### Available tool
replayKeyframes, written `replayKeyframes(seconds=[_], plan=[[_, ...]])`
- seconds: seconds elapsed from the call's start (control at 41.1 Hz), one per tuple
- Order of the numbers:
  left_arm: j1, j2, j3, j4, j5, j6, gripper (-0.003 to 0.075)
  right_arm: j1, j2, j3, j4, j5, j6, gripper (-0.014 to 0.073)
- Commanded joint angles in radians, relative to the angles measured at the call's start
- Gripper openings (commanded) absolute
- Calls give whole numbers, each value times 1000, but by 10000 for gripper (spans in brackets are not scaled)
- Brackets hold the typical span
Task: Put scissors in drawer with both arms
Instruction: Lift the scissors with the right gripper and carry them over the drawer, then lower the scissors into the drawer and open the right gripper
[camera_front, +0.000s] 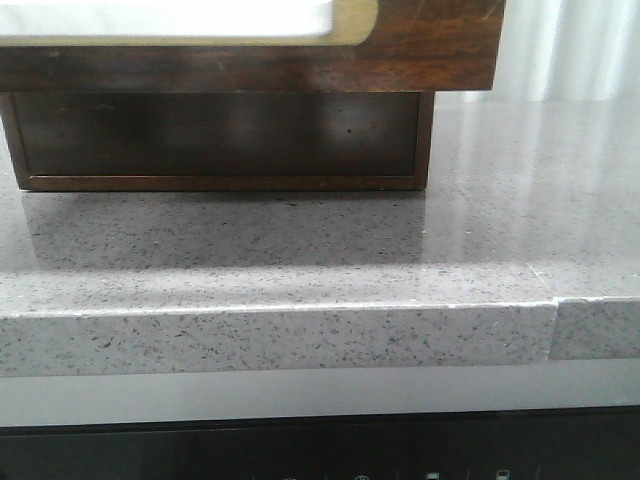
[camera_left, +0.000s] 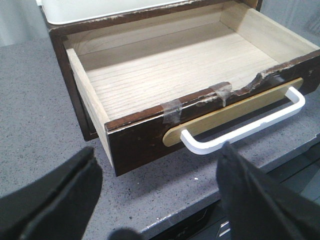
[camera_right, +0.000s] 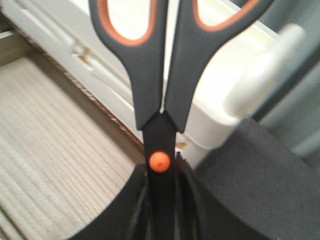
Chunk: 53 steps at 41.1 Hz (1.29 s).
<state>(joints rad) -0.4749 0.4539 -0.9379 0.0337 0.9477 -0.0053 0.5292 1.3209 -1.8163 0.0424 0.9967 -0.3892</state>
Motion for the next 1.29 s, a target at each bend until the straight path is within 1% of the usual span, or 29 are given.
replayKeyframes(seconds=[0.0, 0.097, 0.219, 0.487, 0.706, 0.9, 0.973, 1.046, 1.095, 1.119, 1.168, 1.217, 1.265], plan=[[-8, 11, -31, 1, -75, -8, 480, 83, -5, -30, -3, -78, -89, 20], [-8, 11, -31, 1, -75, -8, 480, 153, 23, -30, -3, -61, -141, 20], [-8, 11, -31, 1, -75, -8, 480, 195, 73, -30, -4, -43, -187, 20], [-8, 11, -31, 1, -75, -8, 480, 200, 189, -30, -12, -3, -204, 20], [-8, 11, -31, 1, -75, -8, 480, 200, 268, -30, -91, 32, -204, 20], [-8, 11, -31, 1, -75, -8, 480, 200, 321, -30, -134, 118, -204, 26], [-8, 11, -31, 1, -75, -8, 480, 200, 337, -30, -148, 135, -204, 67], [-8, 11, -31, 1, -75, -8, 480, 200, 342, -30, -162, 137, -204, 156], [-8, 11, -31, 1, -75, -8, 480, 199, 342, -30, -162, 131, -204, 246], [-8, 11, -31, 1, -75, -8, 480, 199, 342, -30, -162, 130, -204, 269], [-8, 11, -31, 1, -75, -8, 480, 199, 342, -30, -162, 127, -204, 347], [-8, 11, -31, 1, -75, -8, 480, 199, 342, -30, -162, 127, -204, 381], [-8, 11, -31, 1, -75, -8, 480, 199, 342, -30, -162, 127, -201, 391]])
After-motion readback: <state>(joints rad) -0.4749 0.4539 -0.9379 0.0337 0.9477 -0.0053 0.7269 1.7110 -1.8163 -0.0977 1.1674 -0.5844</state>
